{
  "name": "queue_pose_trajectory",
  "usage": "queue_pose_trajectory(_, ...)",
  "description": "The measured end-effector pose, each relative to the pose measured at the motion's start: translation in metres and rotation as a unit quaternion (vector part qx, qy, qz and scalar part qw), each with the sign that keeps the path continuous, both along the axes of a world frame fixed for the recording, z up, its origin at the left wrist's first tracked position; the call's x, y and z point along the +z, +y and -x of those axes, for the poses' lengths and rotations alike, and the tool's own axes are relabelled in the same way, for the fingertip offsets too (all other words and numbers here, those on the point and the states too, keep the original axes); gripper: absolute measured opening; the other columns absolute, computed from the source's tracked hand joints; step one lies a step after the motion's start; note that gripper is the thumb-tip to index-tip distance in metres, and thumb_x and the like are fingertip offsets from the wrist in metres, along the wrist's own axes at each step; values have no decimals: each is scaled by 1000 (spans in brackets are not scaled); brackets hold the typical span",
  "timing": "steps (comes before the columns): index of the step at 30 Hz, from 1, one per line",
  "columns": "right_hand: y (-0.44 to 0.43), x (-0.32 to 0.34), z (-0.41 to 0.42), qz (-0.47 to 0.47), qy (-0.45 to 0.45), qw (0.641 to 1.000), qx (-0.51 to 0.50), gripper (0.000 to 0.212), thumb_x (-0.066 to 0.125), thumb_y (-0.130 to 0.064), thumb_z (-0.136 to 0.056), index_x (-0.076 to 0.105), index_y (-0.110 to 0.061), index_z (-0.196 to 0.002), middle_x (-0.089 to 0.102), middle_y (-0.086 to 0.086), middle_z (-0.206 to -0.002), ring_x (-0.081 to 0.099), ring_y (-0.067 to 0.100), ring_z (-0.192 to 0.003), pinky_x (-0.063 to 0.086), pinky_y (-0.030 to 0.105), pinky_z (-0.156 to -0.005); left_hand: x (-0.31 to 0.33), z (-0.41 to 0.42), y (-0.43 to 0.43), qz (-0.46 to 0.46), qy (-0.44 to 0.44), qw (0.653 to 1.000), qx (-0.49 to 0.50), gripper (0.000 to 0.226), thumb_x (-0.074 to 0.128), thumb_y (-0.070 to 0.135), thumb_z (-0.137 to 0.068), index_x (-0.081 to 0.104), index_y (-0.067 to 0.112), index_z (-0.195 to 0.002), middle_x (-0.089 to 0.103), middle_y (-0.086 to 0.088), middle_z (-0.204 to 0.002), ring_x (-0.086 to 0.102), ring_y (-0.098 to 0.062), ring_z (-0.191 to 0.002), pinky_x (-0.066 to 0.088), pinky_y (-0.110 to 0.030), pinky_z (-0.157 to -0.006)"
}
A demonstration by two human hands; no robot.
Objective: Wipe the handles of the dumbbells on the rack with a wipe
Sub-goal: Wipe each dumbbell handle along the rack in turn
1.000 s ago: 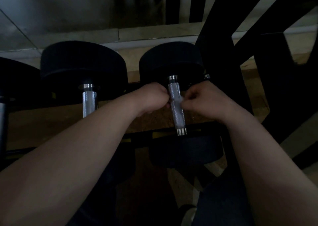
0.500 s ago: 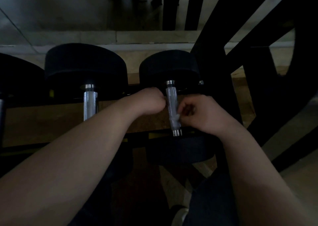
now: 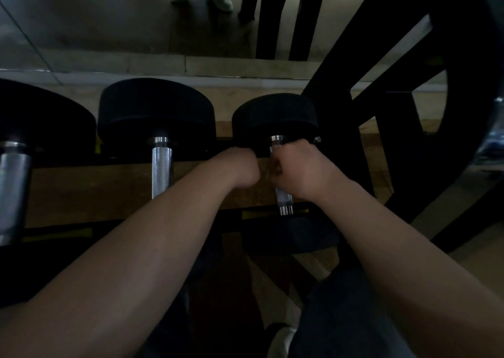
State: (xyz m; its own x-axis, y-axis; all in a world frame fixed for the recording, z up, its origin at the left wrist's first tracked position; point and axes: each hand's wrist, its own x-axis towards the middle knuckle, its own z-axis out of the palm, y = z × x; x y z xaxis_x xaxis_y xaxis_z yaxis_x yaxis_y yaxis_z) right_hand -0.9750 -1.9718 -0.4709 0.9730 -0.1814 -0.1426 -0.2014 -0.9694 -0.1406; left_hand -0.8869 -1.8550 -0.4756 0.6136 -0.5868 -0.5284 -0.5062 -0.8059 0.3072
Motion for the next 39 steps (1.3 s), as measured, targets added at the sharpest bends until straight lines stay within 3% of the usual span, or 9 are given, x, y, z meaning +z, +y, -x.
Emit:
queue_pose_trajectory(4,11,7,20,-6,129,991,40,16,73,-29,-83,67,-14,-81,58,-3,-72,64,16,-69,54,28,-54,-4,-1,4,3,-6,1000,-3,25,47,12,-95,64,10,-113,62,-7,-96,60,-20,-81,50,-30,-65)
queue_pose_trajectory(10,3,7,-17,24,-30,999,-33,15,62,-26,-94,72,-23,-105,67,7,-98,66,27,-83,53,32,-65,-6,-1,11,-10,14,1000,-2,23,45,12,-97,64,10,-110,61,-8,-95,61,-20,-83,50,-29,-65)
queue_pose_trajectory(16,6,7,13,-20,148,988,31,20,76,-35,-82,75,-18,-90,68,2,-87,65,17,-76,60,34,-68,-5,-4,13,28,33,999,16,29,45,12,-94,64,11,-116,63,-8,-104,62,-21,-88,54,-31,-72)
queue_pose_trajectory(20,-5,7,9,-77,-6,997,-10,13,76,-31,-84,75,-20,-90,66,-6,-84,66,13,-80,57,31,-73,-7,-3,11,61,69,995,34,24,50,11,-92,67,11,-108,65,-7,-96,64,-21,-84,51,-27,-63)
queue_pose_trajectory(23,-9,0,2,-129,-136,979,-77,10,74,-21,-86,75,-16,-94,59,-8,-84,61,11,-80,50,25,-70,-5,-2,6,128,99,985,66,29,60,10,-90,69,16,-117,66,-4,-106,62,-18,-92,52,-29,-73)
queue_pose_trajectory(27,-14,-2,24,-158,-84,982,-62,9,77,-18,-83,74,-19,-92,63,-14,-78,61,-1,-71,42,4,-61,-2,2,1,196,139,964,117,25,59,7,-91,71,16,-111,66,-2,-88,54,-15,-71,39,-25,-53)
queue_pose_trajectory(31,-24,8,42,-181,57,982,16,11,82,-18,-79,75,-21,-87,63,-17,-71,59,-12,-68,42,5,-63,-2,2,-3,198,157,961,115,22,47,10,-96,66,18,-87,73,-12,-104,55,-21,-72,34,-25,-47)
queue_pose_trajectory(36,-22,-12,10,-238,-158,953,-101,15,77,-8,-78,70,-20,-84,63,-11,-72,57,-5,-64,39,6,-60,-1,2,-3,171,156,967,108,14,65,13,-89,71,12,-102,57,-5,-71,51,-19,-64,34,-24,-45)
queue_pose_trajectory(39,-20,-15,7,-242,-173,942,-158,15,75,-13,-81,67,-25,-82,61,-15,-71,56,-10,-64,38,5,-59,1,5,-3,179,154,964,118,12,68,14,-88,71,14,-99,57,-2,-72,52,-17,-65,36,-24,-48)
